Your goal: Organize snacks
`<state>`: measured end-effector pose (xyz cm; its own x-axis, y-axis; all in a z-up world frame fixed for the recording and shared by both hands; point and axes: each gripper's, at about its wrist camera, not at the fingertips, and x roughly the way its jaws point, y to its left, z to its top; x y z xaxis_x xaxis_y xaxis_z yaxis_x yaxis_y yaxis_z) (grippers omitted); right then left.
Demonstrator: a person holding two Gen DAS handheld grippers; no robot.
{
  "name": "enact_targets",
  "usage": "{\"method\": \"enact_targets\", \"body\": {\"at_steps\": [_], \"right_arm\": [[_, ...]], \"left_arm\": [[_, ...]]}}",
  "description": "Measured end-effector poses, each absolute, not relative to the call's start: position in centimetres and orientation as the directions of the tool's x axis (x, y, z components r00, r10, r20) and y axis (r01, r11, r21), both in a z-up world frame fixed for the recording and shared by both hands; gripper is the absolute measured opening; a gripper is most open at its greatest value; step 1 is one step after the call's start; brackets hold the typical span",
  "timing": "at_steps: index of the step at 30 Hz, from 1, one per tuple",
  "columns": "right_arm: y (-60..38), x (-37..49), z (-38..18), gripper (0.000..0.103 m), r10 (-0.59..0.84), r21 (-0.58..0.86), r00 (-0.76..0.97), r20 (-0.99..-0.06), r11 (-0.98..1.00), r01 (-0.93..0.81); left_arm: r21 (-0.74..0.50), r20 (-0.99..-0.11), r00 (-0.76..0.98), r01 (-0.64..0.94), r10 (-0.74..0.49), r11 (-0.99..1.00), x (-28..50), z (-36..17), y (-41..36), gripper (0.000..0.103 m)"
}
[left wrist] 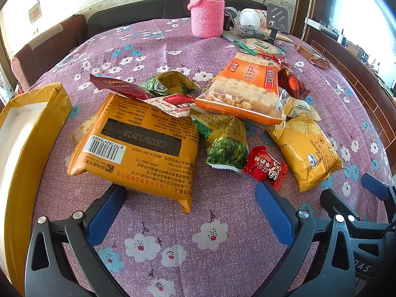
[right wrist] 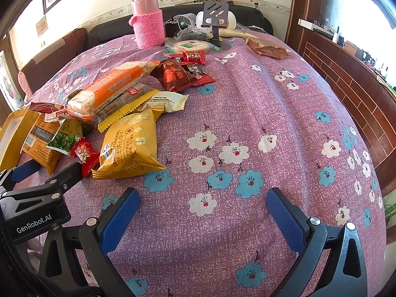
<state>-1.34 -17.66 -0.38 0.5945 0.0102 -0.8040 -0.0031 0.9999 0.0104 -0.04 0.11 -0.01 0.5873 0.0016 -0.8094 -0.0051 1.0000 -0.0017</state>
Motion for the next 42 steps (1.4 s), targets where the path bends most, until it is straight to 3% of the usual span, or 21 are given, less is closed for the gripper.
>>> {"method": "enact_targets", "body": {"at_steps": [14, 17, 22, 31, 35, 39, 42], "right_arm": [[-17.5, -0.9, -0.3, 0.103, 0.007, 0.01, 0.563, -0.827, 1.0, 0.002], [-17.5, -1.0, -0.3, 0.103, 0.01, 0.009, 0.561, -0.828, 1.0, -0.005], [-17.4, -1.2, -0.3, 0.103, 0.008, 0.006, 0.562, -0.827, 1.0, -0.006], [-17.4, -2.7, -0.3, 0.103, 0.007, 0.002, 0.568, -0.823, 1.0, -0.009], [-17.5, -3.1, -0.3, 0.103, 0.025, 0.011, 0.563, -0.826, 1.0, -0.029], [-17.5, -3.1, -0.2, 0.103, 0.046, 0.015, 0.541, -0.84, 0.998, -0.061], [-17.4, -3.0, -0.1, 0.103, 0.05, 0.008, 0.527, -0.848, 0.997, -0.082]], "left_arm": [[-0.003, -0.847, 0.531, 0.059, -0.034, 0.998, 0.3, 0.1, 0.1, 0.103], [-0.03, -0.852, 0.521, 0.057, -0.055, 0.998, -0.8, 0.6, 0.7, 0.095], [-0.161, -0.79, 0.592, 0.055, -0.162, 0.985, -4.3, 3.4, 3.8, 0.092], [-0.202, -0.737, 0.66, -0.01, -0.145, 0.979, -9.0, 6.0, 10.7, 0.092], [-0.258, -0.708, 0.68, 0.002, -0.191, 0.966, -10.4, 5.7, 11.7, 0.092], [-0.285, -0.745, 0.631, -0.012, -0.214, 0.958, -9.8, 4.6, 11.7, 0.091], [-0.305, -0.782, 0.574, -0.011, -0.243, 0.952, -9.1, 3.5, 11.3, 0.082]]}}
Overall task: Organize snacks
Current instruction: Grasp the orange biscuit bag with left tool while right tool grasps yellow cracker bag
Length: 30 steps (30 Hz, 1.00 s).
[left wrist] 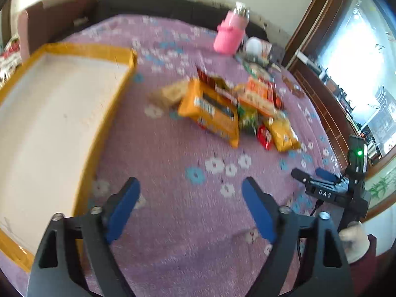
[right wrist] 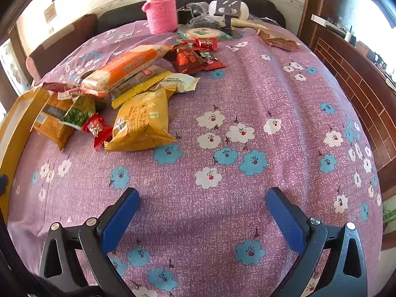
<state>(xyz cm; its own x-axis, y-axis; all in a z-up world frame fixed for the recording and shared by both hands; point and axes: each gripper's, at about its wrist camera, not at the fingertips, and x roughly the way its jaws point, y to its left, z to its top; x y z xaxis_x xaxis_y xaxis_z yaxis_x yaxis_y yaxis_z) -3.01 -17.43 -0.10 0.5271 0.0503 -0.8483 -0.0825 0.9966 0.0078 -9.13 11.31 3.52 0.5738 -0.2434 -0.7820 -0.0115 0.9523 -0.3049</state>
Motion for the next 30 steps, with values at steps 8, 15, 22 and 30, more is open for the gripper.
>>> {"method": "enact_targets", "body": {"at_steps": [8, 15, 22, 30], "right_arm": [[-16.4, -4.4, 2.6, 0.078, 0.033, -0.02, 0.607, -0.794, 0.997, -0.08], [-8.7, -2.1, 8.6, 0.076, 0.335, 0.13, 0.62, -0.709, 0.927, -0.351], [-0.9, 5.3, 6.8, 0.069, 0.502, 0.297, 0.46, -0.733, 0.844, -0.447], [0.3, 5.3, 3.7, 0.069, 0.516, 0.383, 0.3, -0.802, 0.831, -0.404]], "left_arm": [[-0.209, -0.792, 0.585, 0.008, -0.174, 0.978, -9.5, 3.5, 9.3, 0.082], [-0.231, -0.768, 0.615, -0.005, -0.18, 0.973, -10.1, 4.7, 9.9, 0.082], [-0.25, -0.767, 0.614, -0.021, -0.185, 0.968, -11.7, 5.8, 13.2, 0.082], [-0.293, -0.747, 0.637, -0.056, -0.192, 0.955, -12.1, 6.0, 15.8, 0.082]]}}
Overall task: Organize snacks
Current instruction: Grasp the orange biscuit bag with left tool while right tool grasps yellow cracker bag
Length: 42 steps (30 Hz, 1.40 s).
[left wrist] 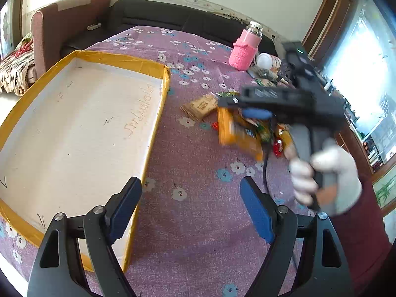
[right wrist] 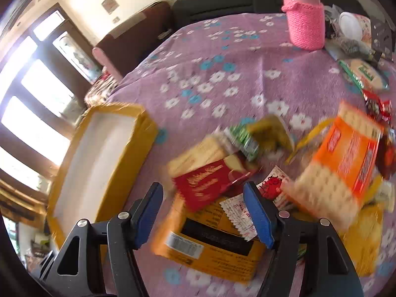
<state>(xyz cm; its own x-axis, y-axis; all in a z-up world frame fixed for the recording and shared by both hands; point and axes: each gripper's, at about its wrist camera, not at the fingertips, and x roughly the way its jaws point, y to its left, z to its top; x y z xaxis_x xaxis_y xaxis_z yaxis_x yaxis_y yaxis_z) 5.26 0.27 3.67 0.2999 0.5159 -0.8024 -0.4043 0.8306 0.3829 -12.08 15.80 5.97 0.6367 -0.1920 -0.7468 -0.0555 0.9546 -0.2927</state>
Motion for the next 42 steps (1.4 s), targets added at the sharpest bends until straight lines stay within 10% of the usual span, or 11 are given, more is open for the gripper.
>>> {"method": "enact_targets", "body": {"at_steps": [7, 15, 42], "right_arm": [[-4.0, 1.8, 4.5, 0.069, 0.671, 0.573, 0.193, -0.716, 0.723, -0.385], [-12.6, 0.6, 6.7, 0.073, 0.358, 0.25, 0.511, -0.782, 0.93, -0.268], [-14.2, 2.8, 1.6, 0.055, 0.216, 0.143, 0.459, -0.862, 0.971, -0.189]], "left_arm": [[-0.304, -0.75, 0.616, 0.0, -0.24, 0.953, -11.7, 5.5, 14.2, 0.082], [-0.117, -0.755, 0.605, 0.256, -0.253, 0.96, -9.1, 6.9, 8.2, 0.082], [-0.041, -0.862, 0.435, 0.453, -0.261, 0.891, -5.2, 1.5, 2.2, 0.076]]}}
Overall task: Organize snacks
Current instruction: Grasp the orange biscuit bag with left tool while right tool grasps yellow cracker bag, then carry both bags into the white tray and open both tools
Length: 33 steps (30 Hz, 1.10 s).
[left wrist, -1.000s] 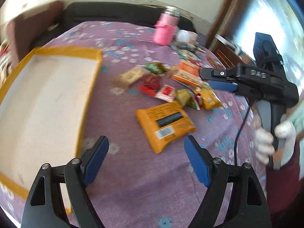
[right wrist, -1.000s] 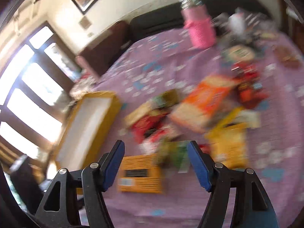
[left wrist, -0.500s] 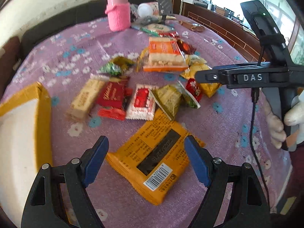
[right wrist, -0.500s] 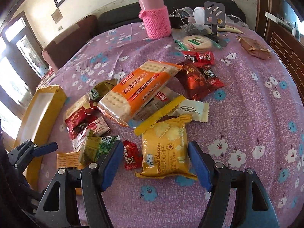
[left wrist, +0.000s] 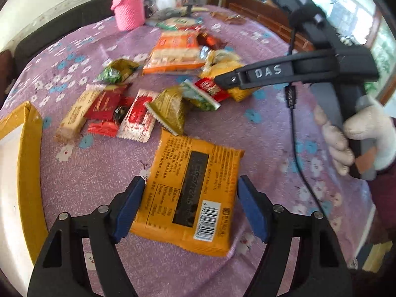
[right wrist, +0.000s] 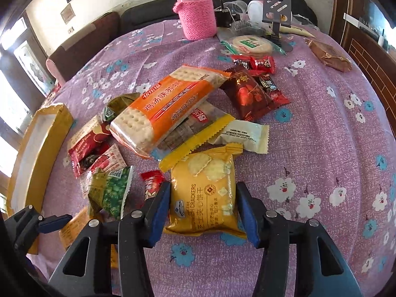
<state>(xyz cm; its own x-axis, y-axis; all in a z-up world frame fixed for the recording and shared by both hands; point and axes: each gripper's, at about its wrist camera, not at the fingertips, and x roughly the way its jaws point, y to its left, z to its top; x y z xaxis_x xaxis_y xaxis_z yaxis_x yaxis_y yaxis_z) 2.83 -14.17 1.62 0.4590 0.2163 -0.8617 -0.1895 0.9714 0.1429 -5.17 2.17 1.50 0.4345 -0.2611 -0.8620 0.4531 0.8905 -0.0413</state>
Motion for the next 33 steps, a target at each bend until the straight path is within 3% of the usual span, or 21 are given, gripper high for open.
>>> {"method": "enact_targets", "body": {"at_steps": [2, 6, 15, 20, 27, 33], "right_arm": [[-13.8, 2.8, 1.6, 0.053, 0.198, 0.12, 0.468, -0.861, 0.974, -0.191], [-14.2, 2.3, 1.7, 0.046, 0.205, 0.134, 0.48, -0.853, 0.975, -0.179], [-16.6, -1.8, 3.3, 0.046, 0.248, 0.214, 0.514, -0.821, 0.969, -0.126], [-14.7, -4.5, 6.5, 0.045, 0.31, 0.244, 0.543, -0.78, 0.951, -0.191], [-5.5, -6.9, 9.9, 0.045, 0.447, 0.268, 0.499, -0.743, 0.881, -0.391], [4.0, -8.2, 9.6, 0.045, 0.559, 0.332, 0.37, -0.742, 0.786, -0.521]], "left_arm": [[0.007, -0.857, 0.47, 0.418, -0.21, 0.908, -5.5, 1.2, 1.7, 0.077], [-0.024, -0.853, 0.482, 0.348, -0.201, 0.937, -5.9, 1.4, 2.3, 0.071], [-0.145, -0.797, 0.554, 0.215, -0.243, 0.966, -9.0, 4.6, 7.0, 0.069], [-0.184, -0.767, 0.603, 0.122, -0.22, 0.975, -10.3, 6.2, 10.5, 0.07], [-0.131, -0.747, 0.664, -0.119, -0.019, 0.984, -12.2, 7.2, 18.0, 0.07], [-0.116, -0.75, 0.652, -0.296, 0.111, 0.948, -13.7, 6.4, 24.9, 0.07]]}}
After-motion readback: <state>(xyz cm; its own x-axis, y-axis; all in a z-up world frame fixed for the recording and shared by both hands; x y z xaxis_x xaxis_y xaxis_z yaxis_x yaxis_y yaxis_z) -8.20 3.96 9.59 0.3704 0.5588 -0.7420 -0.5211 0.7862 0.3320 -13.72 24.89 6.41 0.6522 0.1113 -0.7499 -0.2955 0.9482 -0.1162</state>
